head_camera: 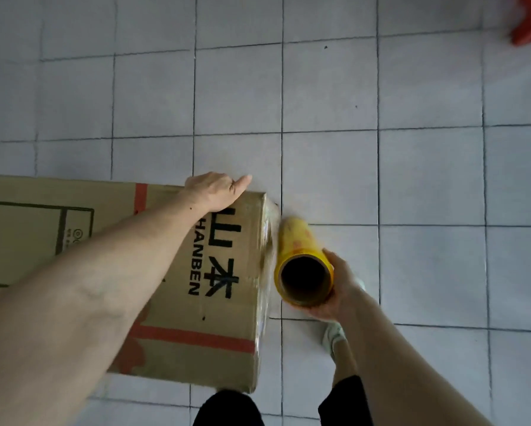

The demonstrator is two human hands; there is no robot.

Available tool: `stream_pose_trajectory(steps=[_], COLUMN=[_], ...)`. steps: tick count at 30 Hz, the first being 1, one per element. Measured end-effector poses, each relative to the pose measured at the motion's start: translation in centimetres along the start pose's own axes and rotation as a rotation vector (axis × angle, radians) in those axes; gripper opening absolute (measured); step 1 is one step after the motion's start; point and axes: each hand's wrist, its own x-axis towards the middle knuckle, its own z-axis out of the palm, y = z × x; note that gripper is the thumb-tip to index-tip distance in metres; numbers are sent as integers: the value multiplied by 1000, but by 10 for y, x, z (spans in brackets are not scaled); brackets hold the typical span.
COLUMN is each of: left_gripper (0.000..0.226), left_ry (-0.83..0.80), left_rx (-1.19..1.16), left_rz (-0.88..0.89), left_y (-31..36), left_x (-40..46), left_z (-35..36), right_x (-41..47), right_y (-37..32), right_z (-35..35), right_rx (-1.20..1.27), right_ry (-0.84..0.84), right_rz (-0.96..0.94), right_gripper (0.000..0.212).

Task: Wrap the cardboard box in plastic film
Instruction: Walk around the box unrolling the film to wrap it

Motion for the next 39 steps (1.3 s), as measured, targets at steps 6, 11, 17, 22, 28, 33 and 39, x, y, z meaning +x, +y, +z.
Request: stream_pose_trajectory(steps=[6,11,17,22,28,33,39], left_gripper=[68,62,48,45,42,46,61], left_ry=[62,69,208,278,329,307,125], left_rx=[-115,51,52,75,81,216,798], left_rz=[192,299,320,264,205,234,579], left_y=[21,57,59,61,64,66,82], left_x=[-26,-20,-14,-12,-7,-19,-43], left_z=[-4,13,19,24,27,26,35], right_x=[10,-5,4,13,16,13,7], right_y=[38,-2,7,62,143,137,76], right_z=[13,43,56,4,-41,-44,-11], right_rx=[-220,-950,-896,-378,174,23,-628], right_ry=[208,451,228,190,-16,54,262], right_rz=[-169,-533,-362,-344,-240,-281,-533], right_gripper=[53,27,88,85,44,52,46])
